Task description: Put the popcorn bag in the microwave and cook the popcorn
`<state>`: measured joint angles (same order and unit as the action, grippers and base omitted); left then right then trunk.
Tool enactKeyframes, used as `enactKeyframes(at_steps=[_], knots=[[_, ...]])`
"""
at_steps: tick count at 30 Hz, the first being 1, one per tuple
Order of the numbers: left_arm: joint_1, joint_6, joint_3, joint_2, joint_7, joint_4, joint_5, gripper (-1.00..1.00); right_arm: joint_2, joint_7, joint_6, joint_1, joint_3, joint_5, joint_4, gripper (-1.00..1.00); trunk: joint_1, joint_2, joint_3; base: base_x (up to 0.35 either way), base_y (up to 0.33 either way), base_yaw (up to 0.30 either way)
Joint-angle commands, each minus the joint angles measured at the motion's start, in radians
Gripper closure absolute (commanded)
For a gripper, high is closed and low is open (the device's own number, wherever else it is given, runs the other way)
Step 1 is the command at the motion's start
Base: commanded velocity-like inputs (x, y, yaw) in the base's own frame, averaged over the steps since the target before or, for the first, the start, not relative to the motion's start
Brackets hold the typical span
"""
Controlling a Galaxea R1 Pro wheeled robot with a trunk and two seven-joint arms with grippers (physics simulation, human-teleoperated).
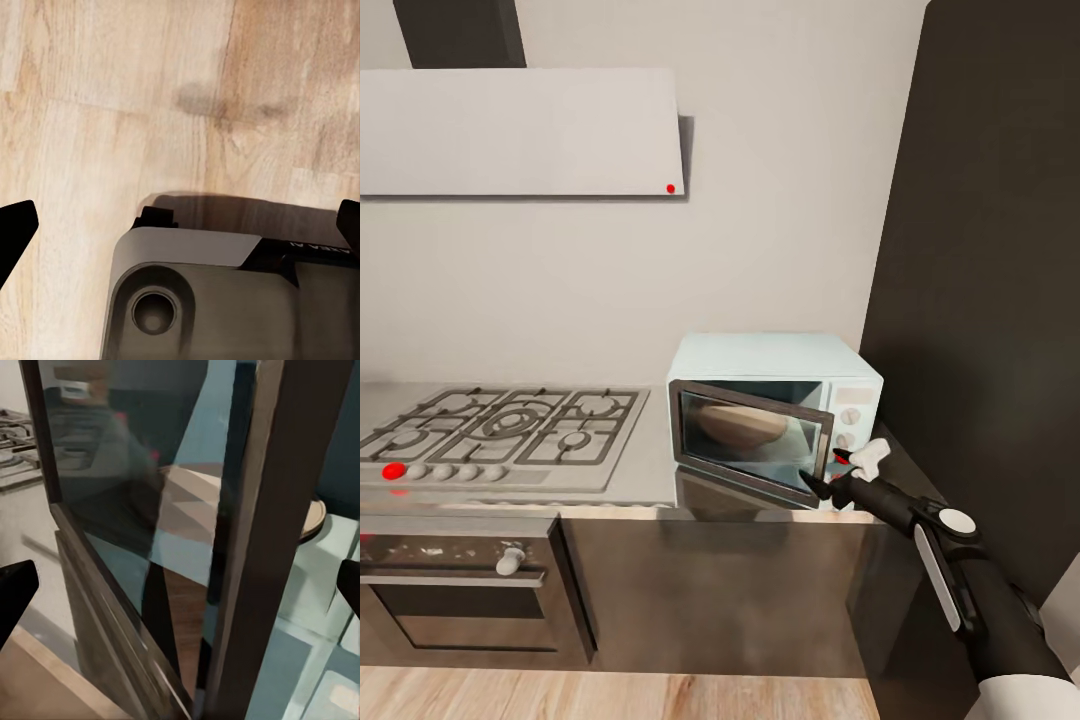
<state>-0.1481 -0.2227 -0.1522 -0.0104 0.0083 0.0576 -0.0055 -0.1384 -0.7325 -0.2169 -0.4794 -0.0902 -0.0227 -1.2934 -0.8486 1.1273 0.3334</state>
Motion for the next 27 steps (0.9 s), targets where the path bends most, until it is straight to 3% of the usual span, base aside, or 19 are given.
enactKeyframes(at_steps=[1, 24, 27], knots=[[-0.001, -0.004, -0.004, 0.000, 0.001, -0.001, -0.001, -1.00, 0.001, -0.008, -0.007, -0.001, -0.002, -0.002, -0.001, -1.00, 0.000, 0.001, 0.001, 0.000, 0.000, 0.000], [-0.001, -0.004, -0.004, 0.000, 0.001, -0.001, -0.001, -1.00, 0.002, -0.010, -0.009, -0.001, -0.001, -0.003, -0.001, -1.00, 0.000, 0.001, 0.001, 0.021, 0.000, 0.000], [-0.001, -0.004, -0.004, 0.000, 0.001, -0.001, -0.001, -1.00, 0.004, -0.011, -0.008, -0.001, 0.013, -0.005, -0.001, -1.00, 0.000, 0.001, 0.001, 0.000, 0.000, 0.000]])
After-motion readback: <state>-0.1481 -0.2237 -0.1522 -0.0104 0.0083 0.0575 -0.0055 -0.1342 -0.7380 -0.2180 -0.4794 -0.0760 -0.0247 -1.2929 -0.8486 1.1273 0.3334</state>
